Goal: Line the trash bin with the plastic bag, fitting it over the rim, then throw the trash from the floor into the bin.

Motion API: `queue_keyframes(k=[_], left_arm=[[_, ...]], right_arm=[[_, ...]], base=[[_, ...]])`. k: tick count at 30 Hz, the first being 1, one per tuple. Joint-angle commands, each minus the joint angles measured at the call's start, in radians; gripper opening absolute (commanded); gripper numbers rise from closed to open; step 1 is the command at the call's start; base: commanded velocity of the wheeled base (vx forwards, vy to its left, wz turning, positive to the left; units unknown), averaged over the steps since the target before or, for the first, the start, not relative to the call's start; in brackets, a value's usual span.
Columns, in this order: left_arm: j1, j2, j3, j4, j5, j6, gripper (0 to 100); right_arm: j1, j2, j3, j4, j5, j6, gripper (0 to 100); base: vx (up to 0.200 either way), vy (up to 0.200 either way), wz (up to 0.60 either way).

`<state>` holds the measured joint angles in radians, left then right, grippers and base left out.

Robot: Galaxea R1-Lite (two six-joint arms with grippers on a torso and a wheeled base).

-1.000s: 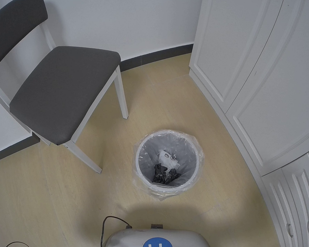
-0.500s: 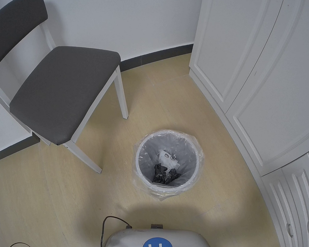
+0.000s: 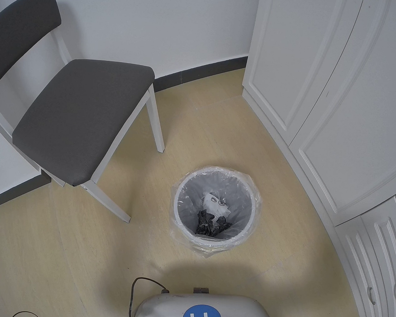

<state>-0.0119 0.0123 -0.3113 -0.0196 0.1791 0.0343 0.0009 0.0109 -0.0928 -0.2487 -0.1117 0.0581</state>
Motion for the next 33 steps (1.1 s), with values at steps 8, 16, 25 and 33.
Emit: queue_keyframes(k=[8,16,25,33], left_arm=[[0.000,-0.012,0.144,-0.025,-0.017,0.004,100],[0.000,-0.012,0.238,-0.079,-0.018,0.006,100],[0.000,-0.012,0.311,-0.076,-0.018,0.009,100],[0.000,-0.012,0.311,-0.048,-0.024,0.024,100]], right_arm=[[0.002,-0.011,0.093,0.086,0.046,-0.032,100],[0.001,-0.011,0.091,0.192,0.075,0.025,100],[0.001,-0.011,0.091,0.195,0.144,0.035,100],[0.001,-0.011,0.091,0.197,0.149,0.006,100]], base=[[0.000,0.000,0.00],[0.000,0.000,0.00],[0.000,0.000,0.00],[0.000,0.000,0.00]])
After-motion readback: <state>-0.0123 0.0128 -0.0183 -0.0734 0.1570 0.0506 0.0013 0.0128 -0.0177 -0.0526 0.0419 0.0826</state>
